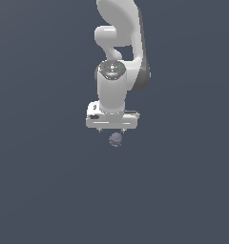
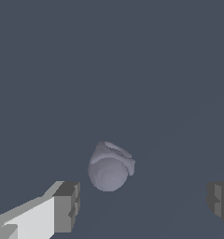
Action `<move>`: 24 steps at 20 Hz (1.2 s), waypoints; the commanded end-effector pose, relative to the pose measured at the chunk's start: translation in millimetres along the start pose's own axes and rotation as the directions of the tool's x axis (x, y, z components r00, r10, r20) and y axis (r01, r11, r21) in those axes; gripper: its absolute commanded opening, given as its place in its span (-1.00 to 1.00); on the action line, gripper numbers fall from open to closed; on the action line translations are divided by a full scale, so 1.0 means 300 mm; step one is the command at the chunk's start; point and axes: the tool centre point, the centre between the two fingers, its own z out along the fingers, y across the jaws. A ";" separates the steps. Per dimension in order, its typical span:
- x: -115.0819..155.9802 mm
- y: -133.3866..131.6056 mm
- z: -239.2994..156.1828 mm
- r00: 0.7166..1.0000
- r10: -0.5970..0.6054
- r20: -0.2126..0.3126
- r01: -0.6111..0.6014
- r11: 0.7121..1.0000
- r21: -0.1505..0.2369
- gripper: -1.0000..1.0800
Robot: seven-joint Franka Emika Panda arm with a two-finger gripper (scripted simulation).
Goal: Pick up the object and move it to a goal position.
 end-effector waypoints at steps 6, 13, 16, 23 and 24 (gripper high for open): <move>0.004 0.039 -0.003 0.999 0.035 -0.001 -0.035 0.999 0.005 0.92; 0.009 0.086 -0.009 0.998 0.070 -0.003 -0.070 0.997 0.010 0.92; 0.007 0.080 -0.004 0.997 0.076 -0.003 -0.076 0.997 0.011 0.92; -0.006 0.054 0.033 0.990 0.137 -0.003 -0.137 0.990 0.014 0.92; -0.009 0.048 0.041 0.989 0.151 -0.003 -0.151 0.988 0.015 0.92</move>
